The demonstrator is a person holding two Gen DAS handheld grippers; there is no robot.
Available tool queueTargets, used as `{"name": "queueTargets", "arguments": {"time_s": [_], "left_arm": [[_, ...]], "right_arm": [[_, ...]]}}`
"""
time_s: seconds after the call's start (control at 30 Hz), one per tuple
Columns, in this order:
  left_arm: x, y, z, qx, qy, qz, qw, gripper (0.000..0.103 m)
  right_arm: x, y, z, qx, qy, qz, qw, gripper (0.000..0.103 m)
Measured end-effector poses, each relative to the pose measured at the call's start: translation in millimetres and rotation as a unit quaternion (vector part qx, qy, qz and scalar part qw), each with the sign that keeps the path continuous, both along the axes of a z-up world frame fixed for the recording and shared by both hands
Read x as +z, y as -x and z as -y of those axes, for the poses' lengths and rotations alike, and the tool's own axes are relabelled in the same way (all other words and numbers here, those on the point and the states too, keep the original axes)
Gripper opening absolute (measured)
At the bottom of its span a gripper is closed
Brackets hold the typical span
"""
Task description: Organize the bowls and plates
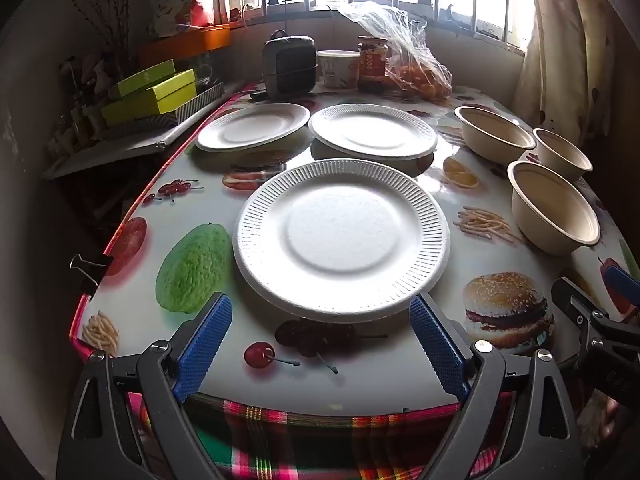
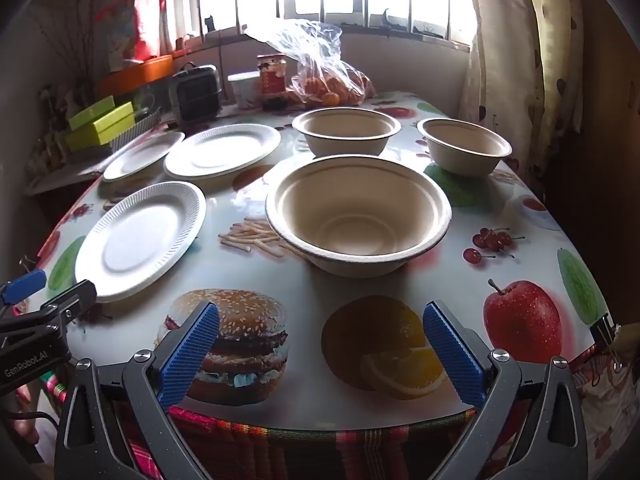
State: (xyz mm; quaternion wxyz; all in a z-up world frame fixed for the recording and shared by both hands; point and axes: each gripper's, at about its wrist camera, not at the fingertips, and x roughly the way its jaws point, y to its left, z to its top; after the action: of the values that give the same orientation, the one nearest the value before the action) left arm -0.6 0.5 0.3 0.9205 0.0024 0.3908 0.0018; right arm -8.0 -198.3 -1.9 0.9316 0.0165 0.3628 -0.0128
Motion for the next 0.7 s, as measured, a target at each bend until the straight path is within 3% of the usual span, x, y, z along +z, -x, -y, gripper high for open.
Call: {"name": "queueTargets", "arguments": {"time_s": [0.7], "left_arm": [[1,1,7,-0.002,-0.014,-0.012,0.9998,0.091]], "right_arm": [[0,-2,-4,0.013,-0.003,-0.002,1.000,0.103]]}}
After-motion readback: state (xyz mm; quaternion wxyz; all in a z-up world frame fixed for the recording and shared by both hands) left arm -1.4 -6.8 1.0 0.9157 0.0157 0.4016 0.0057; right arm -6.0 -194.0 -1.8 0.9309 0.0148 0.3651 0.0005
